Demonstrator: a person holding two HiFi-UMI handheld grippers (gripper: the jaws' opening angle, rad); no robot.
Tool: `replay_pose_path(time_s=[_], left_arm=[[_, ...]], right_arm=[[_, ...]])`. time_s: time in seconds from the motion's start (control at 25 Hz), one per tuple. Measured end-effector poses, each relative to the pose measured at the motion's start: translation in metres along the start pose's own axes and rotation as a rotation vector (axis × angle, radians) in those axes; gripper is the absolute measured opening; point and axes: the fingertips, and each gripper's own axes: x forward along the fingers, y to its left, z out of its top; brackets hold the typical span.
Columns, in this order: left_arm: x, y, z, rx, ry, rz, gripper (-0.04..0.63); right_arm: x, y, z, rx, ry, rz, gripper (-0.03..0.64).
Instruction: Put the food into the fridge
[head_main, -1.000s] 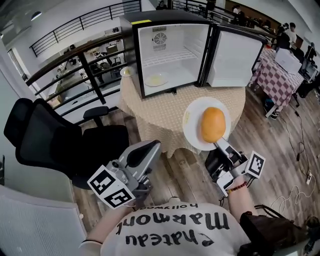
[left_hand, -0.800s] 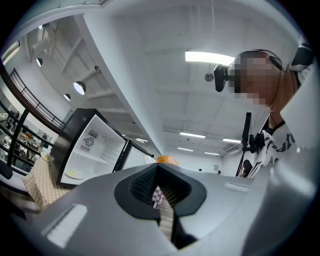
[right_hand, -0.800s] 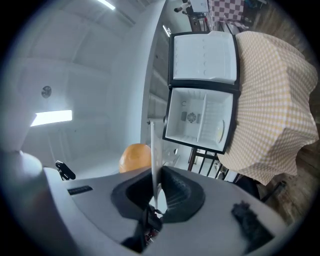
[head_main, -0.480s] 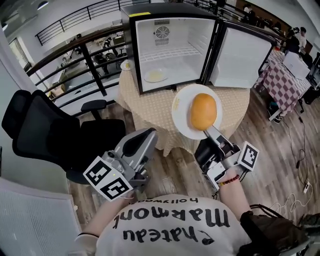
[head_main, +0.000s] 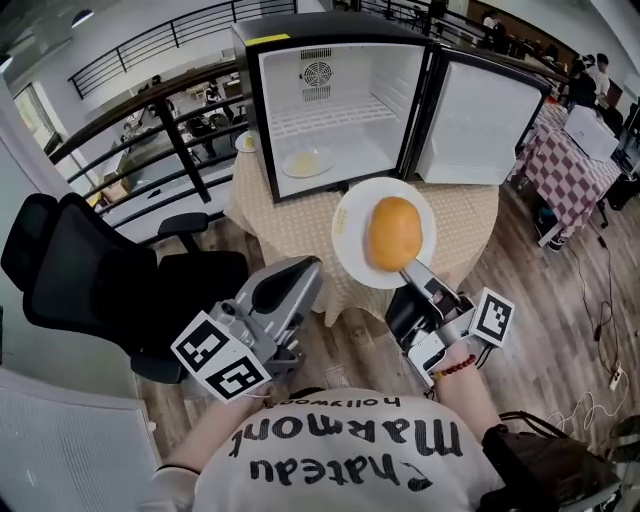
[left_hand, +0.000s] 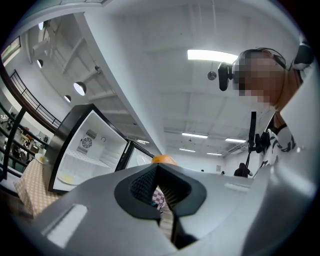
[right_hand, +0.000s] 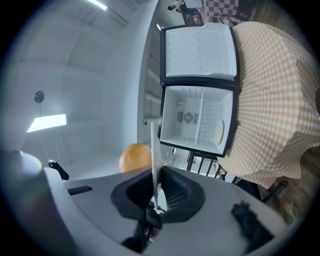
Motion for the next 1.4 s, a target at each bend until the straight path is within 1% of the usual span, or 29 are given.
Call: replay_pose_path(time_s=[0.12, 0.28, 0.44, 0.52, 0.64, 0.72, 0.92, 1.16, 1.4], left_arm=[[-0.001, 0.003, 0.002, 0.035, 0.0, 0.003, 0.0], [-0.003, 0.008, 0.003, 0.035, -0.014, 0.003, -0.003], [-0.006, 0.018, -0.003, 0.053, 0.033, 0.026, -0.002], [-0.009, 0.027, -0.004, 0.041, 0.033, 0.04, -0.002], [-0.008, 0.047, -0.004, 0.002, 0.01, 0.062, -0.002], [-0.003, 0.058, -0.007, -0.019, 0.008, 0.066, -0.003], [0.024, 0.084, -0.012, -0.043, 0.046, 0.035, -0.002], [0.051, 0.118, -0.012, -0.08, 0.044, 0.017, -0.002], [0.074, 0.15, -0.004, -0.083, 0.054, -0.002, -0.002]], right_arm=[[0.005, -0.004, 0.005, -0.037, 0.007, -0.009, 0.028], [0.012, -0.013, 0.003, -0.034, 0.02, -0.006, 0.028], [0.021, -0.023, 0.0, -0.023, 0.033, -0.009, 0.028], [0.026, -0.027, 0.0, -0.017, 0.037, -0.012, 0.028], [0.034, -0.033, 0.002, -0.025, 0.039, -0.019, 0.028], [0.041, -0.037, 0.005, -0.027, 0.038, -0.028, 0.028], [0.058, -0.044, 0.016, -0.046, 0.036, -0.039, 0.028], [0.077, -0.064, 0.036, -0.04, 0.027, -0.081, 0.028], [0.1, -0.077, 0.062, -0.029, -0.005, -0.097, 0.028]])
